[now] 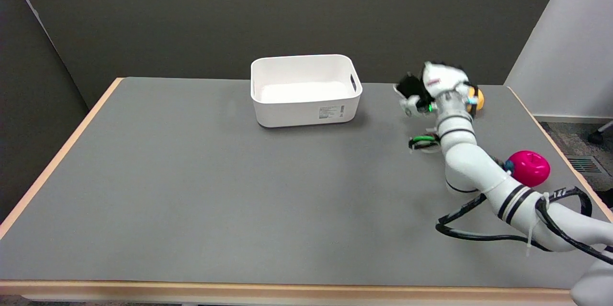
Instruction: Pick up the chalkboard eraser.
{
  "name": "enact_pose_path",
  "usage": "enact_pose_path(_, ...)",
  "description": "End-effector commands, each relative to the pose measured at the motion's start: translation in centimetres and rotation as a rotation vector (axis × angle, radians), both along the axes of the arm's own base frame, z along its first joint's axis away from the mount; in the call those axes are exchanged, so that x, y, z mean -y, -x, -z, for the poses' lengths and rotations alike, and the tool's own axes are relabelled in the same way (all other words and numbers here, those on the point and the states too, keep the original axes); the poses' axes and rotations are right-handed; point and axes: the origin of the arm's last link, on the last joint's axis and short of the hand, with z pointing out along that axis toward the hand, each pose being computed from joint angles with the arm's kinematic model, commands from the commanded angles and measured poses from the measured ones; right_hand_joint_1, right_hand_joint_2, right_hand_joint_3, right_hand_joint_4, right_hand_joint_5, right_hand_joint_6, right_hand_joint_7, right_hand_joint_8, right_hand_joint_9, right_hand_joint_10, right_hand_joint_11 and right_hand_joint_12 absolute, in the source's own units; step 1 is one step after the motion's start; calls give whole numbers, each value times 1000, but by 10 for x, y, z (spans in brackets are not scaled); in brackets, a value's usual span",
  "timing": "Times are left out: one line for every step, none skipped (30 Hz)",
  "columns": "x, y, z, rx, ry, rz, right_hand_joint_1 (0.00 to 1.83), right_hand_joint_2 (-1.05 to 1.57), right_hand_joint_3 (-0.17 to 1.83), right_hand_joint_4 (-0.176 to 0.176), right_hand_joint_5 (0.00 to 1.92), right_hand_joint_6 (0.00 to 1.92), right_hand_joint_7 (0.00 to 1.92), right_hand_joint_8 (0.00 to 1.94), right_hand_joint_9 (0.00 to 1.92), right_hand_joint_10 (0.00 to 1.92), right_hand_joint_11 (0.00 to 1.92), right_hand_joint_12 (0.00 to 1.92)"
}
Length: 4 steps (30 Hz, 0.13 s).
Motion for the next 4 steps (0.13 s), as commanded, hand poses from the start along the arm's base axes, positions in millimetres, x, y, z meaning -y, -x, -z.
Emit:
enact_pose_path(34, -159, 119, -246, -385, -500, 1191, 1246, 66, -176, 510, 1502, 860, 1394, 772, 1326, 583, 1741)
enact_pose_path(45, -159, 127, -226, -419, -487, 1192, 1245, 68, -176, 511, 1501, 860, 1393, 773, 1325, 584, 1740)
enact_pose_path(55, -157, 133, -208, -441, -467, 1192, 1245, 69, -176, 511, 1501, 860, 1394, 773, 1323, 585, 1738)
enact_pose_path(63, -152, 138, -188, -455, -446, 1191, 1245, 69, -176, 509, 1502, 859, 1396, 774, 1322, 586, 1735)
